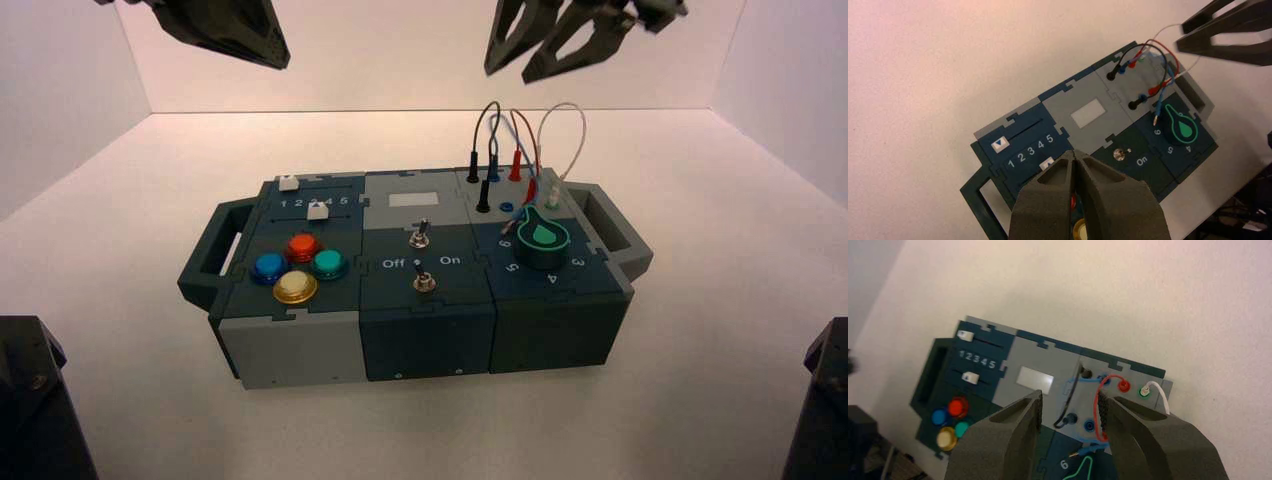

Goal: Pull the blue wire.

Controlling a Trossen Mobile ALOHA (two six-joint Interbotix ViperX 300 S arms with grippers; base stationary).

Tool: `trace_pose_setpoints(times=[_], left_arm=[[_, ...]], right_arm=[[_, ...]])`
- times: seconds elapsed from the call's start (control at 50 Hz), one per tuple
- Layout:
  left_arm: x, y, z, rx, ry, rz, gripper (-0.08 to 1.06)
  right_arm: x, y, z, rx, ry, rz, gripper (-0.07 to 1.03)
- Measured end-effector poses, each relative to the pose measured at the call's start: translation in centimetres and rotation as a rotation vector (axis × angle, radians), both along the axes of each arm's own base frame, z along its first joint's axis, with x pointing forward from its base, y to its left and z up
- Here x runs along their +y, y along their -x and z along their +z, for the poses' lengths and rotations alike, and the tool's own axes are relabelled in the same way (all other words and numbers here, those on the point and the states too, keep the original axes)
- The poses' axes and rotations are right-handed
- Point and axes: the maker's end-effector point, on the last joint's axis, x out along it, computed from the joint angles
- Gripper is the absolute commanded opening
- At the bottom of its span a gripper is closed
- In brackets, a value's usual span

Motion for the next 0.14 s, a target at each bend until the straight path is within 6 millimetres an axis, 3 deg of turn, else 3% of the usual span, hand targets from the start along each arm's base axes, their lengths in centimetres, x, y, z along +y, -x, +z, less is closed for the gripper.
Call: trace_pose_setpoints(times=[0.14], left_arm=[[-0.17,-0.23,0.04,0.000,0.000,0.000,-0.03]], right_arm=[[-0.14,0.34,0.88,-0.015,-0.010,0.006,0.59]])
